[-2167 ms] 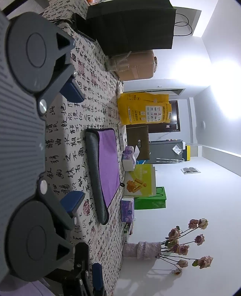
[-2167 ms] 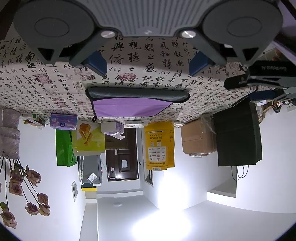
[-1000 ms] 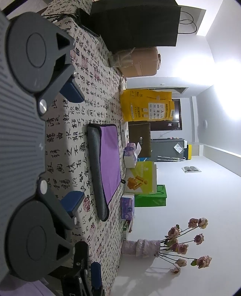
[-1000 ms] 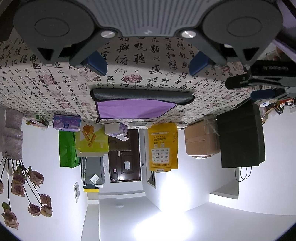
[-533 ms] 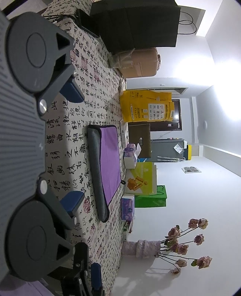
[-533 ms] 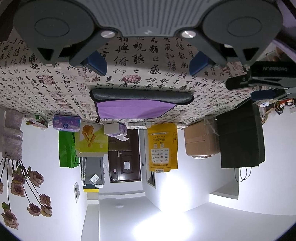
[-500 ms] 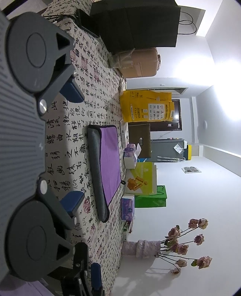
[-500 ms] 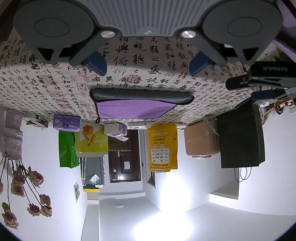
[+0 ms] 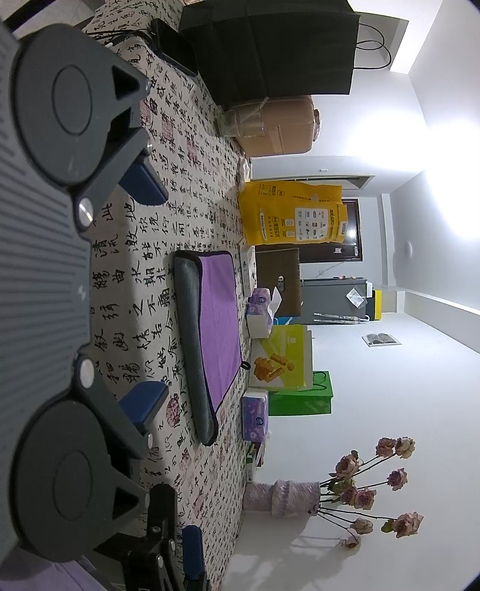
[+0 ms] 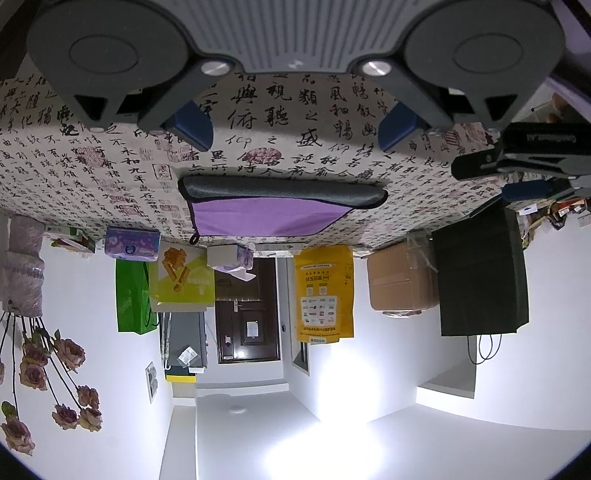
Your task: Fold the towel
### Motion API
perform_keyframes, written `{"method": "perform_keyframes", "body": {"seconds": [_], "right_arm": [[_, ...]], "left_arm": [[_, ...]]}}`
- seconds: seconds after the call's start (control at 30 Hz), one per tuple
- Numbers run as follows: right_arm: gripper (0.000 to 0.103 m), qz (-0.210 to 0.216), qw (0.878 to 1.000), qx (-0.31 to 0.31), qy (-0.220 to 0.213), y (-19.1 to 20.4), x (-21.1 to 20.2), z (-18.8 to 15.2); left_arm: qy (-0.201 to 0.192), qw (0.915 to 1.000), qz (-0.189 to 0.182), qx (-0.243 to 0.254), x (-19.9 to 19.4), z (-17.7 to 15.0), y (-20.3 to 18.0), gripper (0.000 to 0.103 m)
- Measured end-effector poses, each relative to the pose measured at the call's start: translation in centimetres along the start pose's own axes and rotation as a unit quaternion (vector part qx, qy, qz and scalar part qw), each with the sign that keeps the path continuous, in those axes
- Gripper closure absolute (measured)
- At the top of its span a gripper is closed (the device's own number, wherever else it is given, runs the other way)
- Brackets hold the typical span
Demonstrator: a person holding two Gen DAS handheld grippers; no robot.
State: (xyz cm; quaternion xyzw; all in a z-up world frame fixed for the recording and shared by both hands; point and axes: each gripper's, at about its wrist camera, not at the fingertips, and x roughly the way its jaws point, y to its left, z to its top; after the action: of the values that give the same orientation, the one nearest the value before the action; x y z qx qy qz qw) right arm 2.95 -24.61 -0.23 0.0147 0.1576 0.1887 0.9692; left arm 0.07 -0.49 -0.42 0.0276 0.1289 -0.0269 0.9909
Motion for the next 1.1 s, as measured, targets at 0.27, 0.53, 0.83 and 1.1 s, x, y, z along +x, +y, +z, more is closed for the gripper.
{"method": "perform_keyframes", "body": {"seconds": [0.27,0.53,0.83,1.1], "right_arm": [[0.007,-0.001,1.0,0.0,-0.002,-0.1,0.1,0.0],[0.007,-0.024,1.0,0.005,-0.011,-1.2,0.8,0.5],[0.007,-0.037,0.999,-0.004,-0.021,-1.8,2.1,0.6],[0.013,-0.037,0.999,-0.025,-0.016,-2.3,4.1,0.9]], "left_arm": [[0.001,1.0,0.0,0.0,0.0,0.0,0.0,0.0],[0.003,1.0,0.007,0.004,1.3,0.4,0.3,0.0],[0.02,0.9998,0.004,0.008,3.4,0.6,0.4,0.0],[0.044,0.999,0.008,-0.009,6.8,1.3,1.1,0.0]]}}
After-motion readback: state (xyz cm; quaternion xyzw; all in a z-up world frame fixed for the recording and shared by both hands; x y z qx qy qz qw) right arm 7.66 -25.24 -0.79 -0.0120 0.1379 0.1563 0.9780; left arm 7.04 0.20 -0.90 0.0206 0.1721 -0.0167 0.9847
